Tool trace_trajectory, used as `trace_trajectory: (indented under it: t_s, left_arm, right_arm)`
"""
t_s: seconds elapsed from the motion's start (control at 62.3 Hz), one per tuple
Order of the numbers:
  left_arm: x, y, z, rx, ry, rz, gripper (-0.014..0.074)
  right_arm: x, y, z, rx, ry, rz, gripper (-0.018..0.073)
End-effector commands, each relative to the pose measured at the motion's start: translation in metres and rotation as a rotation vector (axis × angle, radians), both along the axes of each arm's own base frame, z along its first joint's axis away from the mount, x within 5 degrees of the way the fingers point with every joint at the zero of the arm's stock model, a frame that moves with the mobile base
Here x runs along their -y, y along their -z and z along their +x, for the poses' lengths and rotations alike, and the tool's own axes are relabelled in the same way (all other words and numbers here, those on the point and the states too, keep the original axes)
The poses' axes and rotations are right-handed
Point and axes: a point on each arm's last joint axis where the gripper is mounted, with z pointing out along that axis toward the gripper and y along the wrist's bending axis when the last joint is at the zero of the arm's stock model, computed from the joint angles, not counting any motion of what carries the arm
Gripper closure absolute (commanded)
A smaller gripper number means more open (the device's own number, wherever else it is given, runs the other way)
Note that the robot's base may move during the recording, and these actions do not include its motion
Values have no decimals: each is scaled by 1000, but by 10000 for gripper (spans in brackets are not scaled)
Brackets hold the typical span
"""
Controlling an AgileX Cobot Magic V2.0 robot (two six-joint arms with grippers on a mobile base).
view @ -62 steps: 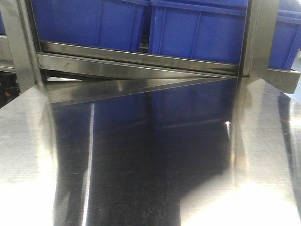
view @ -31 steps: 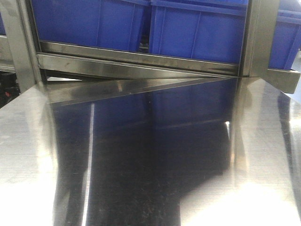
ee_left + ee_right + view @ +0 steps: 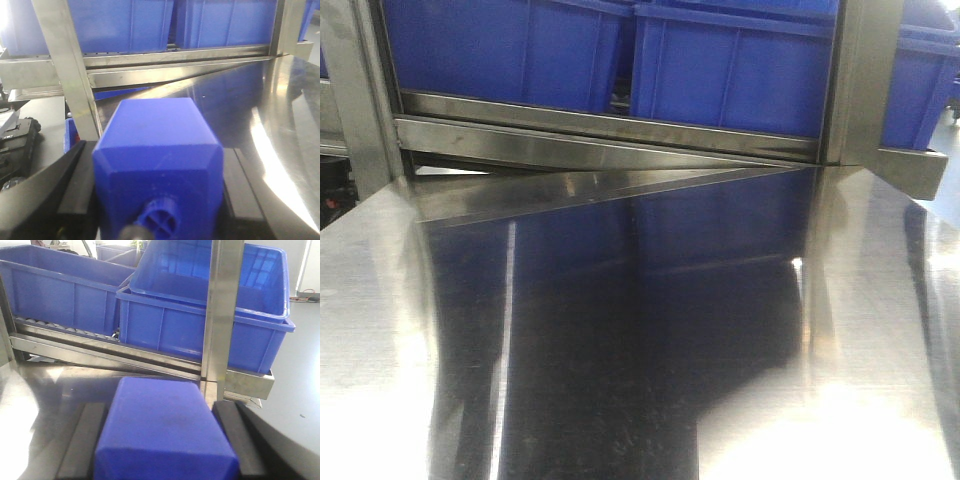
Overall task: Pick and sort blue part to right shelf
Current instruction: 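Retract both arms holding the blue parts away from the table, then drive the base away from the table along the yellow floor line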
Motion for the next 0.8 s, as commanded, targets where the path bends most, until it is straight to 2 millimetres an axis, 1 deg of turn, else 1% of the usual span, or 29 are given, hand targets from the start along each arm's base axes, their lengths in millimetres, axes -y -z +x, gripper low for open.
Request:
trace_trajectory:
  t_s: [0.0, 0.786]
  left_arm:
    - [1, -15, 0, 91, 13, -23, 274]
    - [1, -15, 0, 92, 16, -27, 274]
  right_arm:
    - [-2, -16, -2, 114, -21, -5, 404]
    - [-1, -16, -1, 111, -19, -6, 404]
